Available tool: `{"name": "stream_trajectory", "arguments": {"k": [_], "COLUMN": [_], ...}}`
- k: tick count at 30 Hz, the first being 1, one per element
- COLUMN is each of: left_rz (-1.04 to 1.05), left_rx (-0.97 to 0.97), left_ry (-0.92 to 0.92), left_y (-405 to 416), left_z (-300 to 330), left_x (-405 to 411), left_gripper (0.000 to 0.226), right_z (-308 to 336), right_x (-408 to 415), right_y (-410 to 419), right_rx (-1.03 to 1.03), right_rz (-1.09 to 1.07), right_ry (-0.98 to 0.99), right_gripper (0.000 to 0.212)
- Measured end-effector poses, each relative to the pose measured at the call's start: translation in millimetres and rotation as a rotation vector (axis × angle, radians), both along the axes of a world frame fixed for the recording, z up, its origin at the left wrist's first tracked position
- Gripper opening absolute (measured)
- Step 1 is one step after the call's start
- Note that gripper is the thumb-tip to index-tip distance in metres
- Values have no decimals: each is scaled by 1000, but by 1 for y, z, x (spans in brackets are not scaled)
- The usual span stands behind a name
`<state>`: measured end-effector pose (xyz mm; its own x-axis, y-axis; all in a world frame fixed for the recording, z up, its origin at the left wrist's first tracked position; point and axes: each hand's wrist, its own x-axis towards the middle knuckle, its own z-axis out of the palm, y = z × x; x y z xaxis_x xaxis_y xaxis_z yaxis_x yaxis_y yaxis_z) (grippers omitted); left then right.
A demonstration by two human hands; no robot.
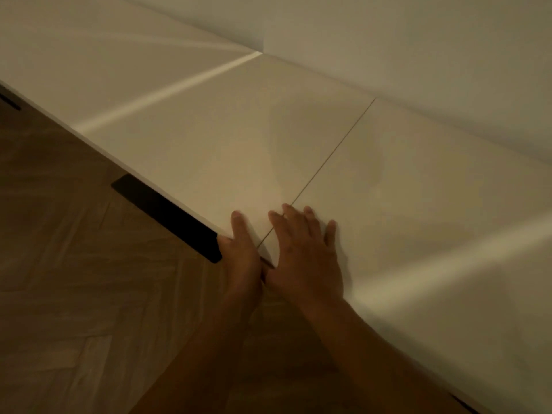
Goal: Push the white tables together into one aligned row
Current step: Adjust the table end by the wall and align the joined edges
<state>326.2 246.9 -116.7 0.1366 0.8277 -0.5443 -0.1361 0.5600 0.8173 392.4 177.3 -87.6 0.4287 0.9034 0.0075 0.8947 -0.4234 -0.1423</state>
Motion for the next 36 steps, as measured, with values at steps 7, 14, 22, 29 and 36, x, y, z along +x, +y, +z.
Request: {"name": "stream_trajectory", "arguments": {"k": [7, 14, 22, 29, 36], "left_rz": [47, -633, -1066, -1045, -1156], "left_rx": [441, 1365, 1448, 1448, 1366], "left_ry": [566, 854, 920, 1033, 1022], "left_y": [6, 20, 47, 91, 130], "left_z": [2, 21, 33, 43, 34], "left_x": [3, 31, 163, 292, 347], "left_gripper": [89, 50, 42, 41, 55], "right_z": [3, 8, 1, 8, 2], "right_x": [12, 71, 215, 331, 383], "right_y": [-4, -20, 17, 61, 93], "right_rx": [17, 244, 93, 87, 94], "right_rz": [24, -91, -232, -309, -312], "right_ry": [105, 421, -36, -82, -64], "right_gripper": [101, 73, 67, 47, 55]}}
